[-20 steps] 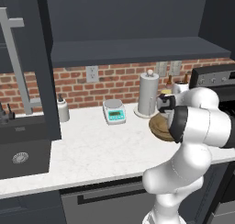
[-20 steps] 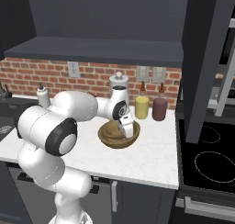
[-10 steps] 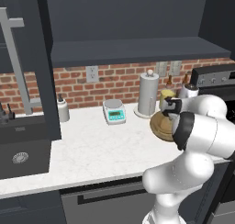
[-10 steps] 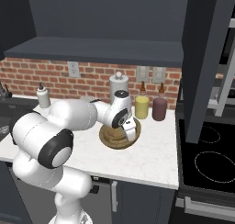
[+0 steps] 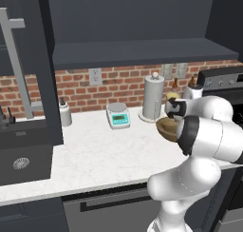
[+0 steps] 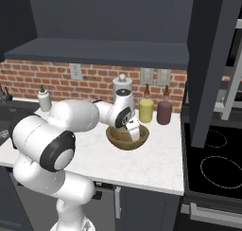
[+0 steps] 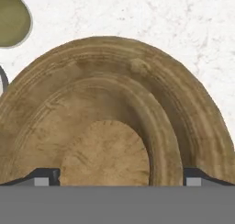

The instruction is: Pick up the bowls on the counter and stack them on top of one another in the open cabinet. Place the smaller bowl on top of the larger bowl.

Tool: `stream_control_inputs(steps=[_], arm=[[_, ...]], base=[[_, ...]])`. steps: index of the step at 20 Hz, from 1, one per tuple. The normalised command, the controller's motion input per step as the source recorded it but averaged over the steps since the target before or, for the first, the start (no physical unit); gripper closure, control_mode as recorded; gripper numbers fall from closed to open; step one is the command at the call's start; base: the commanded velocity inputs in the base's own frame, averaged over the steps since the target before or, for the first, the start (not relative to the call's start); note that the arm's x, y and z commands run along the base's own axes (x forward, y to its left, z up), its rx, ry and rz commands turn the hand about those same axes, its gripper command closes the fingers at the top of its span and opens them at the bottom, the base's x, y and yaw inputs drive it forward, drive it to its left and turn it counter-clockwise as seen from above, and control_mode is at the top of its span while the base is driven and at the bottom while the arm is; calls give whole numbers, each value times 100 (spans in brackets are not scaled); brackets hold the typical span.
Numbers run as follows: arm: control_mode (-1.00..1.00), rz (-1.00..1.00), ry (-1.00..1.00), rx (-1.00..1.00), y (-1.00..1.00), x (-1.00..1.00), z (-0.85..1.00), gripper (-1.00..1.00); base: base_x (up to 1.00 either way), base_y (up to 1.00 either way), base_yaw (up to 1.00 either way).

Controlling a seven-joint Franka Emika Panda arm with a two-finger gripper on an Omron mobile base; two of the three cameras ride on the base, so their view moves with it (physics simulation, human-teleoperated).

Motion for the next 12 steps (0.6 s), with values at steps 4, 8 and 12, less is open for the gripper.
stream_control_inputs(steps=[4, 8, 12], arm=[[-100, 0, -1, 0, 0, 0, 28, -100], [-100, 0, -10, 0, -9, -1, 0, -100], [-100, 0, -3, 0, -24, -18, 0, -100]], base=[[0, 0, 0], [0, 0, 0], [0, 0, 0]])
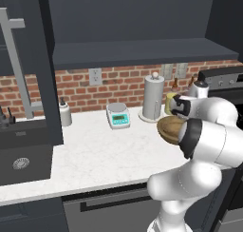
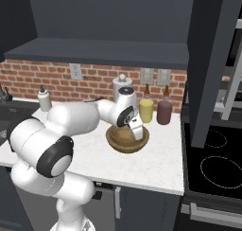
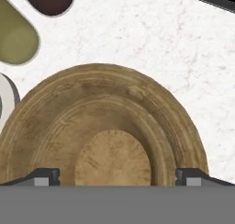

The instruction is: Pick up the bowls on the counter and stack them on top of one another in the open cabinet. Place the smaller bowl on top of the larger bowl.

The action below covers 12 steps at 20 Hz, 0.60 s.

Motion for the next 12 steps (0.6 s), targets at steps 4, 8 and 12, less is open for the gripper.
stream_control_inputs(steps=[4, 8, 12], arm=[[-100, 1, 0, 0, -20, -9, -7, -100], [-100, 1, 0, 0, -10, -2, -13, -100], [-100, 0, 1, 0, -17, -3, -13, -100]], base=[[0, 0, 0], [0, 0, 0], [0, 0, 0]])
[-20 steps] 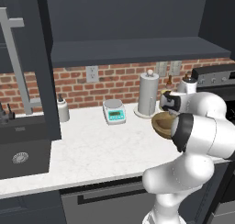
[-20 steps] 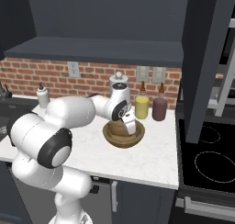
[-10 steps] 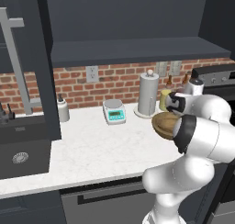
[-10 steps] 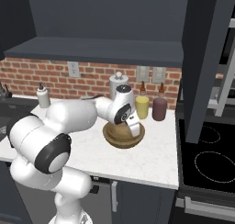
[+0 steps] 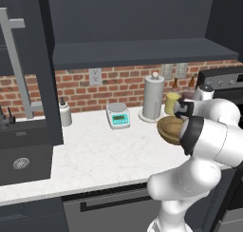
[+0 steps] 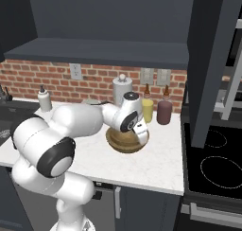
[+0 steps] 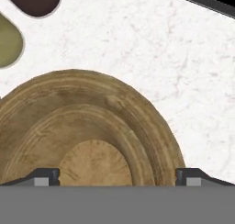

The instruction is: Pick up the bowls on the counter and stack them on top of one another in the open cabinet. Place the smaller bowl on top of the larger bowl.

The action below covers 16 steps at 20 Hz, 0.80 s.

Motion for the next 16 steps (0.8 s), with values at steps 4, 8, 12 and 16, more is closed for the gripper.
stream_control_inputs(steps=[4, 8, 12, 16], arm=[[-100, 1, 7, 0, -23, 0, -7, -100], [-100, 3, 1, 0, -29, -1, 23, -100], [-100, 3, 0, 0, -35, -9, -3, -100], [-100, 4, 3, 0, -7, 0, -38, -100]], base=[[0, 0, 0], [0, 0, 0], [0, 0, 0], [0, 0, 0]])
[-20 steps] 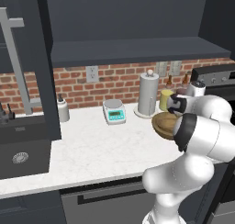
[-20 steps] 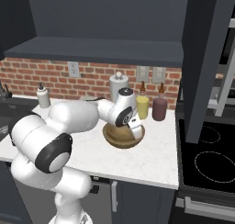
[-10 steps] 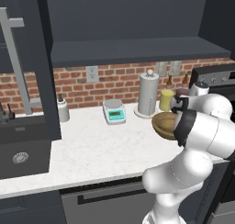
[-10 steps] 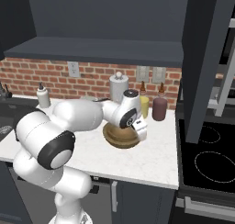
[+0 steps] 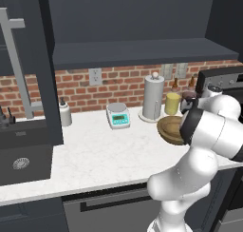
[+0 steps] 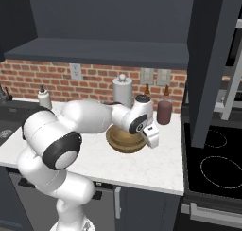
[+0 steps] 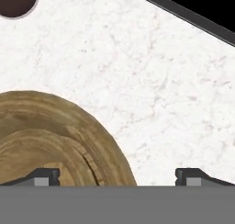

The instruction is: Pick up the bowls on the counter and stack them on top of one another in the open cabinet. Place the smaller bowl on top of the larger bowl.

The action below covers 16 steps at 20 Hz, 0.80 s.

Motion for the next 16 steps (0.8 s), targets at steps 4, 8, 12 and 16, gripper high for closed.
stream_control_inputs(steps=[4, 8, 12, 16], arm=[[-100, 9, 0, 0, 0, -3, -27, -100], [-100, 13, 0, 0, 0, -21, -10, -100], [-100, 17, -1, 0, 0, -24, -4, -100], [-100, 19, 0, 0, 8, 2, -6, -100]], base=[[0, 0, 0], [0, 0, 0], [0, 0, 0], [0, 0, 0]])
